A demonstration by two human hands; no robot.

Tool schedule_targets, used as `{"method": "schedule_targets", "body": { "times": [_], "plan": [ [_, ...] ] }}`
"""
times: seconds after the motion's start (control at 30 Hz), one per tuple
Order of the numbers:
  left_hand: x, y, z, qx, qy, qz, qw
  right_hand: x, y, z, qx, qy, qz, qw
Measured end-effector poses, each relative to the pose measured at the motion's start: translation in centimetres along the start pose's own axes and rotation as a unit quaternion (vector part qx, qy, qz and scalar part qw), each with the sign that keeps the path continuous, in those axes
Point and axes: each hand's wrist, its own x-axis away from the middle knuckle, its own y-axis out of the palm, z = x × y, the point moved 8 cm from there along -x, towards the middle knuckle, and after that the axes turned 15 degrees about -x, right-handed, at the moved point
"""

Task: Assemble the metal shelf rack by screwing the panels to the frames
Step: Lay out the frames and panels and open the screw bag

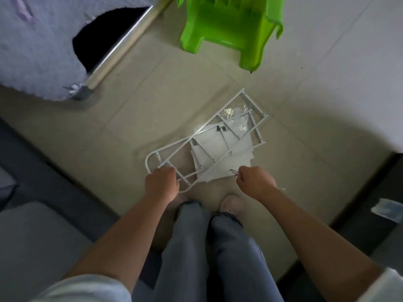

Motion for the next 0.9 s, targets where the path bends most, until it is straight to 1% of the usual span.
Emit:
{"method": "schedule_targets", "body": {
  "times": [0.13,0.3,0.37,0.57,0.67,0.77,0.83,0.9],
  "plan": [
    [-5.6,1.6,1.2,-0.064,0.018,0.008,0.998,-4.1,0.0,4.4,-0.066,0.029,0.055,0.996],
    [-13.0,0.5,1.8,-0.102,0.036,0.043,0.993,-9.6,0.7,8.9,-0.06,0.049,0.094,0.992],
    [-15.5,-0.6,1.8,-0.11,0.027,0.062,0.992,-12.0,1.3,9.8,-0.06,0.047,0.11,0.991],
    [-23.3,-1.3,5.1,-0.105,0.02,0.097,0.99,-20.1,4.0,10.2,0.031,0.0,0.103,0.994],
    [-26.1,0.5,7.5,-0.084,0.033,0.092,0.992,-23.3,6.1,10.4,0.046,-0.028,0.083,0.995],
    [-27.6,3.3,9.4,-0.083,0.051,0.095,0.991,-24.4,9.9,10.5,0.055,-0.043,0.039,0.997],
    [-28.2,5.1,9.9,-0.074,0.05,0.099,0.991,-24.6,12.9,10.8,0.075,-0.046,0.023,0.996],
    [-28.5,6.9,9.8,-0.058,0.034,0.096,0.993,-24.8,15.3,11.0,0.1,-0.05,0.025,0.993]
  ]
}}
